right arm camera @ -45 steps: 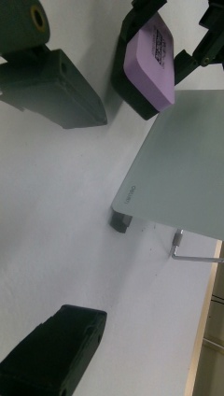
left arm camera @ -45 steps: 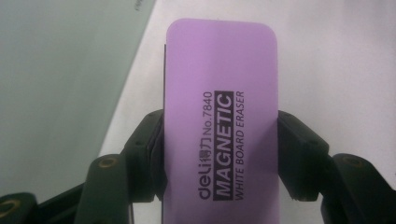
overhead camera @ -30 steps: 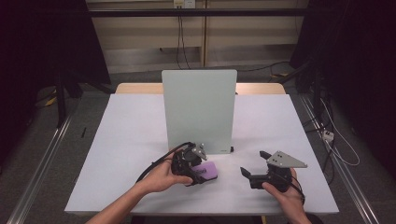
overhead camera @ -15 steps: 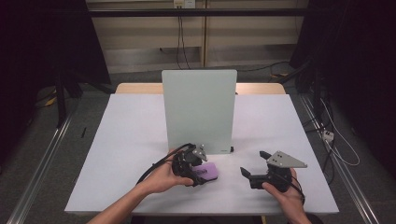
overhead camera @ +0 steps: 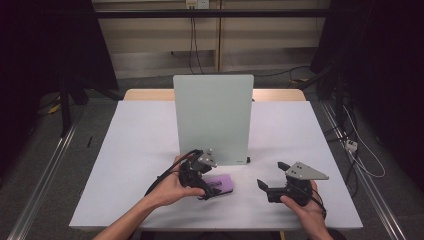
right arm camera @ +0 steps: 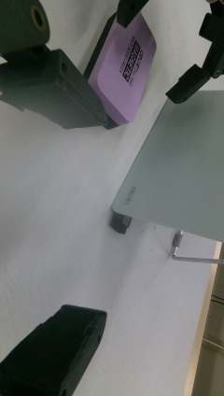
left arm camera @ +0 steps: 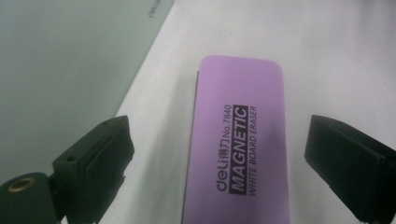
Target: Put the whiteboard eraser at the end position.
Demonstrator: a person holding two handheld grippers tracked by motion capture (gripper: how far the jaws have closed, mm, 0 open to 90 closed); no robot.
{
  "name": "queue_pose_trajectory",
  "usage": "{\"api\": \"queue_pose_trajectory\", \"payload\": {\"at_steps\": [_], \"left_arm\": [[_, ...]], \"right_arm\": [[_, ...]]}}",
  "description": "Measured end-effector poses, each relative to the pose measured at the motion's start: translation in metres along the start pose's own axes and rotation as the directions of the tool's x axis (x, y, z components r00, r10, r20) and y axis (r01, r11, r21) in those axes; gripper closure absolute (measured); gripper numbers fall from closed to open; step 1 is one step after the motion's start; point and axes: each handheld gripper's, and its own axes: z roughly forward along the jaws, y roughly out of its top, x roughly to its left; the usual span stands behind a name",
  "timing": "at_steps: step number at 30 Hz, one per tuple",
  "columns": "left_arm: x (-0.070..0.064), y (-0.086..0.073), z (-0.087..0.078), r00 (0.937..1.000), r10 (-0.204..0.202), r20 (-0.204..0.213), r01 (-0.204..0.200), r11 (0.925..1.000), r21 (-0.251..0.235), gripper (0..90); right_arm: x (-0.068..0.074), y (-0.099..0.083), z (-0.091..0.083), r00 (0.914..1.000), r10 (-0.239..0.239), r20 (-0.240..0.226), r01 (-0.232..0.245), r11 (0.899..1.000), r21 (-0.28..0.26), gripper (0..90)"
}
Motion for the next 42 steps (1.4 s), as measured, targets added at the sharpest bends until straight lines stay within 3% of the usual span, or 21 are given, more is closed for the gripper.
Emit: {"api": "queue_pose_trajectory", "payload": {"at_steps": [3,7,10,11,13,14,18,23,25,28,32,34,37,39,42], "left_arm": [[0.001,-0.002,-0.009,0.9993,-0.034,-0.014,0.033,0.9982,-0.05,7.6],[0.003,-0.007,-0.023,0.9957,-0.065,-0.067,0.057,0.9914,-0.118,7.0],[0.006,-0.015,-0.034,0.9904,-0.106,-0.089,0.088,0.979,-0.184,6.8],[0.006,-0.019,-0.037,0.9865,-0.134,-0.094,0.111,0.971,-0.212,6.7],[0.007,-0.027,-0.043,0.9857,-0.148,-0.082,0.124,0.9619,-0.244,6.5],[0.007,-0.03,-0.046,0.9844,-0.149,-0.094,0.122,0.961,-0.248,6.5],[0.006,-0.047,-0.057,0.9709,-0.187,-0.149,0.134,0.9412,-0.31,6.6],[0.005,-0.065,-0.069,0.9509,-0.228,-0.209,0.153,0.9338,-0.324,6.8],[0.005,-0.072,-0.073,0.9424,-0.256,-0.216,0.173,0.9245,-0.34,6.7],[0.005,-0.083,-0.078,0.9247,-0.302,-0.232,0.205,0.9083,-0.365,6.5],[0.005,-0.095,-0.088,0.9085,-0.338,-0.246,0.226,0.8926,-0.39,6.4],[0.006,-0.101,-0.092,0.9007,-0.353,-0.254,0.236,0.8874,-0.396,6.3],[0.008,-0.111,-0.096,0.8949,-0.358,-0.267,0.239,0.8893,-0.39,6.3],[0.008,-0.119,-0.097,0.8888,-0.373,-0.266,0.251,0.882,-0.399,6.3],[0.008,-0.129,-0.099,0.8708,-0.394,-0.294,0.264,0.8789,-0.397,6.3]], "right_arm": [[0.0,0.0,0.0,1.0,0.0,0.001,0.0,1.0,0.0,6.1],[0.0,0.0,0.0,1.0,-0.001,0.001,0.001,1.0,0.0,6.2],[0.0,0.0,0.0,1.0,0.001,0.002,-0.001,1.0,0.0,6.2],[0.0,0.0,0.0,1.0,0.001,0.002,-0.001,1.0,0.0,6.2],[0.0,0.0,0.0,1.0,0.001,0.002,-0.001,1.0,-0.001,6.2],[0.0,0.0,0.0,1.0,0.0,0.001,0.0,1.0,0.001,6.2],[0.0,0.0,0.001,1.0,0.002,0.004,-0.002,1.0,0.003,6.3],[0.0,0.0,0.001,1.0,0.003,0.003,-0.003,1.0,0.003,6.2],[0.0,0.0,0.001,1.0,0.002,0.002,-0.002,1.0,0.004,6.3],[0.0,0.0,0.001,1.0,0.004,0.002,-0.004,1.0,0.003,6.3],[0.0,0.0,0.001,1.0,0.005,0.002,-0.005,1.0,0.004,6.3],[0.0,0.0,0.001,1.0,0.006,0.003,-0.006,1.0,0.003,6.3],[0.001,0.0,0.002,1.0,0.005,0.004,-0.005,1.0,0.004,6.3],[0.001,0.0,0.002,1.0,0.003,0.004,-0.004,1.0,0.006,6.3],[0.0,0.0,0.002,0.9999,0.01,0.006,-0.01,1.0,0.004,6.1]]}}
